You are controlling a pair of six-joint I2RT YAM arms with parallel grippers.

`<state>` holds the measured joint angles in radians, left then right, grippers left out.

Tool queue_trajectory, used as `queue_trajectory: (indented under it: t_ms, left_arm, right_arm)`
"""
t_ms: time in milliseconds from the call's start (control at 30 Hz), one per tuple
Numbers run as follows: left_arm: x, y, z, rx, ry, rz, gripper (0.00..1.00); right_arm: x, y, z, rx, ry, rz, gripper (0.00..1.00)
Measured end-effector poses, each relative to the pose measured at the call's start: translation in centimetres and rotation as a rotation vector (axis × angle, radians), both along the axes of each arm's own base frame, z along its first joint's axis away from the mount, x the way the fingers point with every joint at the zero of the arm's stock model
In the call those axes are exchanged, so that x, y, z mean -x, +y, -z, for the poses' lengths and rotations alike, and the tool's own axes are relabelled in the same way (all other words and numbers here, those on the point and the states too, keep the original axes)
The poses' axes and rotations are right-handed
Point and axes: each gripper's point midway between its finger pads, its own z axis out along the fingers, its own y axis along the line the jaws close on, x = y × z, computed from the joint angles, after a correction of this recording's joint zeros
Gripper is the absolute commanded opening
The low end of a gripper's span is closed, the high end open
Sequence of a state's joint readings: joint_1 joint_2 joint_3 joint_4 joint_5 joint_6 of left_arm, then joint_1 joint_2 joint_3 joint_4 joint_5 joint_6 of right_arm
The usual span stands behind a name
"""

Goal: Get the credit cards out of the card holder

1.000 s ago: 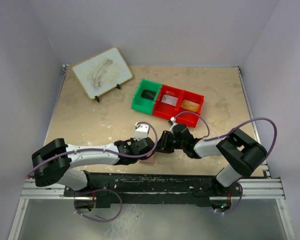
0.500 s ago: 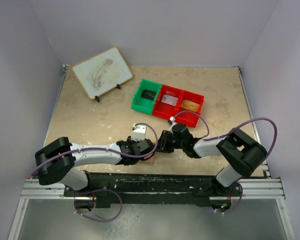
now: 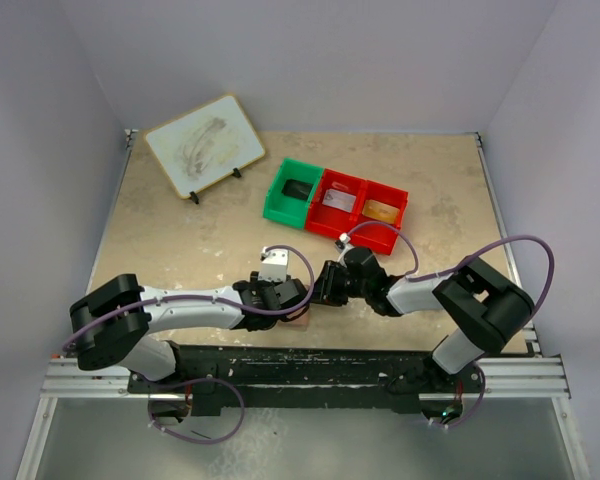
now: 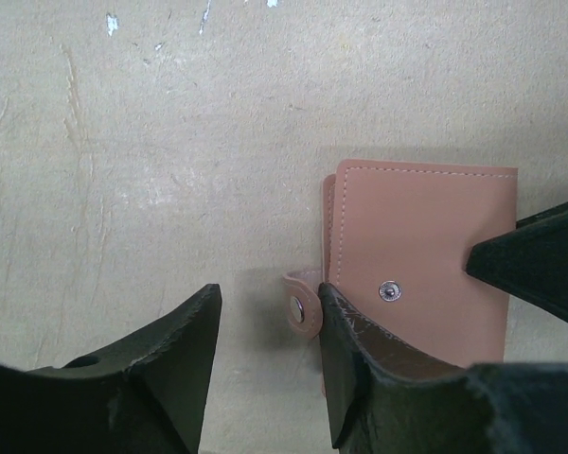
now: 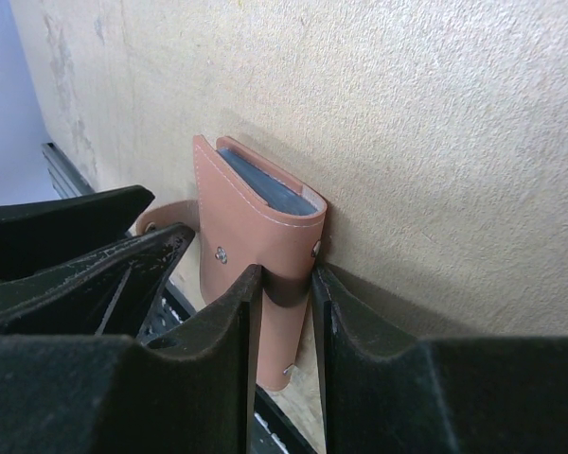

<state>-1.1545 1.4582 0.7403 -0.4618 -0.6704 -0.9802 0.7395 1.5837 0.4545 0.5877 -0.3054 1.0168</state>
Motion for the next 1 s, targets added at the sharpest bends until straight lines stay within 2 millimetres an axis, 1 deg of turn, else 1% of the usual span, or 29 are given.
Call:
queue_trajectory:
  t_ms: [167, 267, 467, 667, 767, 867, 1000]
  left_arm:
    - [-0.2, 0.1, -0.1, 0.000, -0.015, -0.014, 0.23]
    - [-0.3, 0.1, -0.2, 0.004, -0.021, -0.019, 0.17]
    - [-0.6, -0.9, -0.4, 0.053, -0.028, -0.022, 0.00]
    - [-0.6, -1.1, -0.5, 0.075, -0.034, -0.028, 0.00]
    - [-0.6, -1.2, -1.1, 0.096, -0.042, -0.028, 0.00]
    - [-0.8, -1.4, -2.3, 0.137, -0.058, -0.027, 0.00]
    - [-1.1, -2.2, -5.0, 0.241, -0.105, -0.028, 0.00]
  right_arm:
    - [0.0, 0.0, 0.0, 0.000, 0.000, 0.000, 0.30]
    - [0.0, 0.0, 0.0, 0.000, 0.000, 0.000, 0.30]
    - [0.0, 0.0, 0.0, 0.001, -0.002, -0.004, 0.32]
    - [-0.1, 0.1, -0.1, 0.014, -0.009, -0.016, 0.34]
    - [-0.1, 0.0, -0.3, 0.030, -0.011, -0.027, 0.37]
    - [0.0, -0.3, -0.8, 0.047, -0.019, -0.036, 0.43]
    - [-0.6, -0.4, -2.8, 0.054, -0.072, -0.035, 0.50]
